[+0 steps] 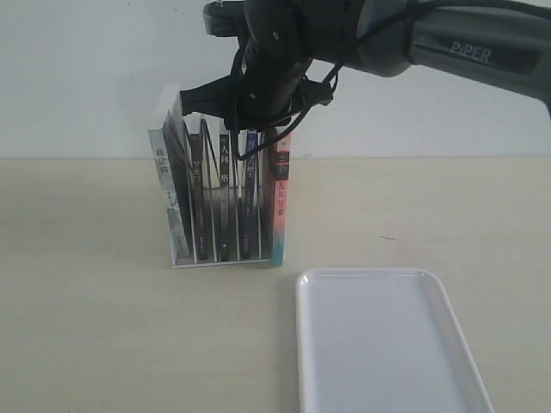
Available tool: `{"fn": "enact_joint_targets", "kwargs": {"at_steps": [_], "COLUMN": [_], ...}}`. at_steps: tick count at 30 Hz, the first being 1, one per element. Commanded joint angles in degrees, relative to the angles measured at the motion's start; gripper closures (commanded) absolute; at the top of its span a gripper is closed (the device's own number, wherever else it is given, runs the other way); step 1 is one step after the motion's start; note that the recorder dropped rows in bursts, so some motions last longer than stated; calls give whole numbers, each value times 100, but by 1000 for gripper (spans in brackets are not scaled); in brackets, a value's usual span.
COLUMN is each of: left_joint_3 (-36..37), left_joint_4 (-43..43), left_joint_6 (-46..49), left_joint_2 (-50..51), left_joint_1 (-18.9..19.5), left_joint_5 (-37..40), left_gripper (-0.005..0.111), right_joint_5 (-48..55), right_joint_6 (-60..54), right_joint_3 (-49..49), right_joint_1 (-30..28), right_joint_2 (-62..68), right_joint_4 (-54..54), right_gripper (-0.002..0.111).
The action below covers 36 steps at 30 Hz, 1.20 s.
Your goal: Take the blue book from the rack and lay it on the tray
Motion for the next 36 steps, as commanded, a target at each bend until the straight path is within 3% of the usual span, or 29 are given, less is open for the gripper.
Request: {"fn": "enact_joint_targets", "kwargs": {"at_steps": [1, 36], "left_joint_3": [20, 20], "left_joint_4": [17, 17], "left_joint_6": [-49, -49], "left_joint_2": [-20, -20], "left_joint_1": [23, 23], "left_joint_5": [-24, -24], "left_gripper": [101, 101], "right_joint_5": [62, 234], "right_joint_6": [-70, -68], "right_joint_3": [-11, -11], "right_joint_1": [-15, 120], "right_joint_2": [-77, 124], "right_joint_4": [-4, -54], "right_gripper": [76, 76]}}
